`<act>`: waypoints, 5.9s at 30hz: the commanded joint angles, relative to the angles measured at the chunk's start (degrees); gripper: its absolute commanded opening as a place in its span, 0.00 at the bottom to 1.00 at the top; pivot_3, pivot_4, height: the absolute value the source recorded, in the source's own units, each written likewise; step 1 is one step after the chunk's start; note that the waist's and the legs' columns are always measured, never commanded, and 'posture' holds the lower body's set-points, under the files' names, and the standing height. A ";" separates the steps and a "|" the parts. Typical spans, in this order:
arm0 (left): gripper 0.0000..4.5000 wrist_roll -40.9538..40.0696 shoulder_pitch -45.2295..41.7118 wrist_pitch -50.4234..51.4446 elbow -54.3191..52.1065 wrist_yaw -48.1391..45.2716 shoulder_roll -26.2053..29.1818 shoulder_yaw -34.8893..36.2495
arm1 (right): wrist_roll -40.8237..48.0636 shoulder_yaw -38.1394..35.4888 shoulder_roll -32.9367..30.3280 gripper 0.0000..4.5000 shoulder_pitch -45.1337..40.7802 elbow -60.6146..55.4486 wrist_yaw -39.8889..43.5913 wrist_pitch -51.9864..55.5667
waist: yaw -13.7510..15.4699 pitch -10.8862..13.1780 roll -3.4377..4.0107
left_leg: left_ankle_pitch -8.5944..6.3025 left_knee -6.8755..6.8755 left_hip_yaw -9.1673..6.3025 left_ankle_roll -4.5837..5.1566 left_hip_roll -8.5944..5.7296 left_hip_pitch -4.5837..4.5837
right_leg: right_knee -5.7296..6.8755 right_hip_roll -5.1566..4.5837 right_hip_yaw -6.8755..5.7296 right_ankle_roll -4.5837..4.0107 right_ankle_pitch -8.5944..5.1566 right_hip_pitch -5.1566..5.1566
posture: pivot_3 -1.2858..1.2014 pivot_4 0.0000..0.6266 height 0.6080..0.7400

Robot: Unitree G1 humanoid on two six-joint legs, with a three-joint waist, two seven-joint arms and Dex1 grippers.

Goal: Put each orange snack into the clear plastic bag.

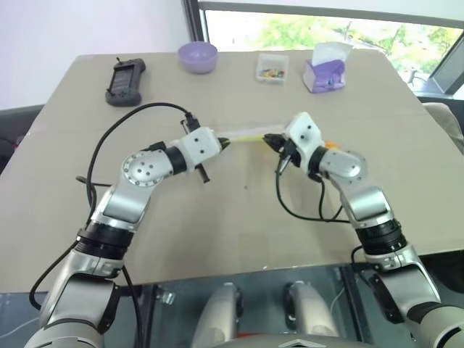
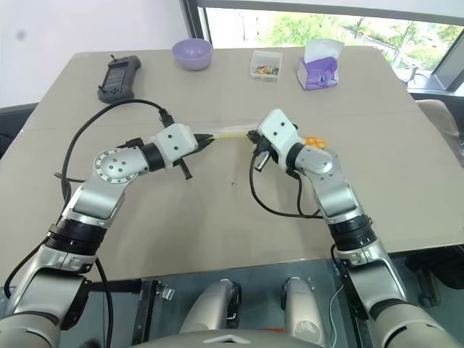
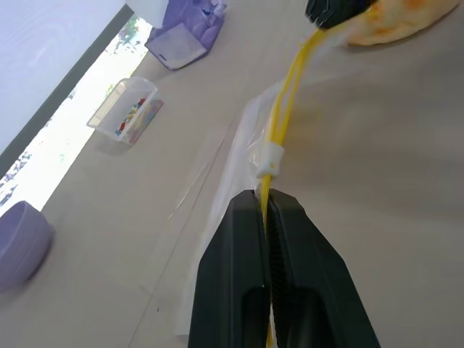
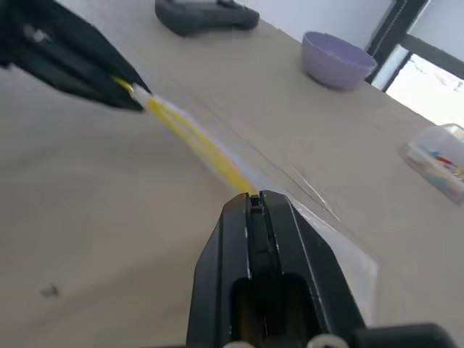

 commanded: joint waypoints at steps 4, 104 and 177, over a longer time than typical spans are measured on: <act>0.00 0.64 -0.45 -0.25 -1.94 -0.50 -0.23 2.33 | -0.87 2.26 1.66 0.00 -2.75 -0.57 -1.77 -1.75 | 0.09 0.00 0.00 | 0.00 0.05 -0.03 0.00 -0.02 -0.02 | 0.00 -0.01 0.00 0.00 0.00 0.01 | 0.52 0.24 1.00; 0.00 1.77 6.10 4.14 -7.95 -0.02 -4.36 6.14 | -3.75 2.08 -7.06 0.00 3.02 -7.16 3.14 -4.89 | 0.09 0.00 0.00 | 0.00 0.08 -0.08 0.00 0.00 0.00 | 0.04 0.00 -0.01 0.00 0.00 0.02 | 0.52 0.24 1.00; 0.00 2.35 10.29 3.66 -11.98 -5.96 -2.99 4.68 | 6.48 -1.11 -11.02 0.00 3.22 3.22 10.31 -0.34 | 0.17 0.00 0.01 | -0.02 0.64 -0.21 0.03 0.05 0.00 | 0.55 0.01 0.00 0.00 -0.01 0.04 | 0.52 0.24 1.00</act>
